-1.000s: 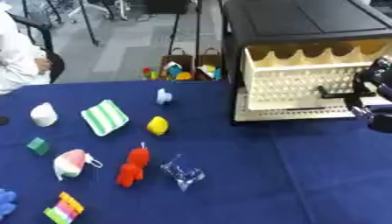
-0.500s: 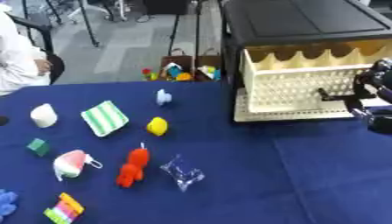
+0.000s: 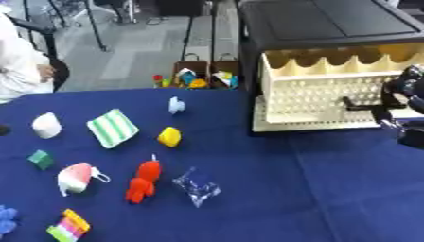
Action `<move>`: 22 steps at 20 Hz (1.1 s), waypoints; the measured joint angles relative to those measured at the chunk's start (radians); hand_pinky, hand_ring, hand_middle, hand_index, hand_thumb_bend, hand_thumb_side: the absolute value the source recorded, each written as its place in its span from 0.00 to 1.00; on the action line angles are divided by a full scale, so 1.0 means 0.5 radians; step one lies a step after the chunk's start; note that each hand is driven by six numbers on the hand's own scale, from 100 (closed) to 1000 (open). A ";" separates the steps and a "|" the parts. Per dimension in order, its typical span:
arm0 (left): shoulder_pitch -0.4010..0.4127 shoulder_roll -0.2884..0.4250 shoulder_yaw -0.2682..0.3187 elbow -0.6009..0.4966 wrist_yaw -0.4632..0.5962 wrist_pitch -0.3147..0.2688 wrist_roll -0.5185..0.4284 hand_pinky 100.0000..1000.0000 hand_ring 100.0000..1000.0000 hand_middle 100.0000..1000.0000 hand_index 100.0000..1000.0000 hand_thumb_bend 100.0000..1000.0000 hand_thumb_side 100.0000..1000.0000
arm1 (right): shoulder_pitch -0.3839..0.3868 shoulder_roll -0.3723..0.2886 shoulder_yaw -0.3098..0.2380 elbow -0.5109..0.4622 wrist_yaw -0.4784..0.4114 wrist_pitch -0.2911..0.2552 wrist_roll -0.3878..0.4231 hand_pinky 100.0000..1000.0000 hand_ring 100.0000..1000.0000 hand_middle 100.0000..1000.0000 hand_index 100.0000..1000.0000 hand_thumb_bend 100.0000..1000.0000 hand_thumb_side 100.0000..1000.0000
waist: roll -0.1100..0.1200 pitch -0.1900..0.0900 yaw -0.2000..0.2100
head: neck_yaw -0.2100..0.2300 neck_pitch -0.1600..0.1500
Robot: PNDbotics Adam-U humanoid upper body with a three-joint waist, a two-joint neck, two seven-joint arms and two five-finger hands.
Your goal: Pick up objects from table and place into drawer.
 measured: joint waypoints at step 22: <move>0.001 0.000 0.011 0.000 0.000 0.001 0.002 0.57 0.76 0.71 0.88 0.00 0.90 | 0.074 -0.001 0.000 -0.073 0.017 0.022 0.032 0.00 0.00 0.00 0.29 0.05 0.06 | -0.003 -0.002 -0.003 | 0.010 0.000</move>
